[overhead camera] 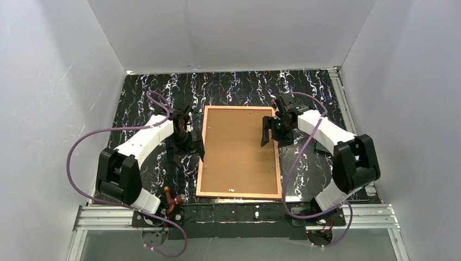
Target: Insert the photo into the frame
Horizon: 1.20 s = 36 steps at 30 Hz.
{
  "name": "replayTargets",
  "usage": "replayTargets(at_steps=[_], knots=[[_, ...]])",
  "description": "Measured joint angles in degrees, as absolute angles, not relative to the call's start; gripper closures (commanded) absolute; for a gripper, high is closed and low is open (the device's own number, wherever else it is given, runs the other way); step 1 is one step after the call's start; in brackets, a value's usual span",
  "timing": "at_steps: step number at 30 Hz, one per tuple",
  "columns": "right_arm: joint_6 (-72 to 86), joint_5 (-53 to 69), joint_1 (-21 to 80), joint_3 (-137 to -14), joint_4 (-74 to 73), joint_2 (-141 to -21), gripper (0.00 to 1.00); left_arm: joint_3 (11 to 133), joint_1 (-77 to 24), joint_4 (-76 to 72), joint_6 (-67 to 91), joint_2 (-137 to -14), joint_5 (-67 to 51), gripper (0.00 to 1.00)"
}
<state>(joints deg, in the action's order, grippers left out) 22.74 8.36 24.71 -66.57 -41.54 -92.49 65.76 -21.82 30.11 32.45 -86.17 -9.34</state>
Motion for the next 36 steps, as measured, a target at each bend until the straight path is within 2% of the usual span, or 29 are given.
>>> replayTargets(at_steps=[14,23,36], knots=[[26.9,12.5,19.9,-49.8,-37.5,-86.7,0.13,54.6,-23.6,20.3,30.2,-86.6,-7.0,0.03],[29.8,13.5,20.0,-45.2,-35.4,-84.3,0.13,51.6,-28.3,13.0,30.2,-86.9,-6.3,0.07],[31.2,11.7,21.6,-45.2,-35.1,-84.6,0.26,51.7,-31.4,10.6,30.6,-91.4,-6.0,0.11]])
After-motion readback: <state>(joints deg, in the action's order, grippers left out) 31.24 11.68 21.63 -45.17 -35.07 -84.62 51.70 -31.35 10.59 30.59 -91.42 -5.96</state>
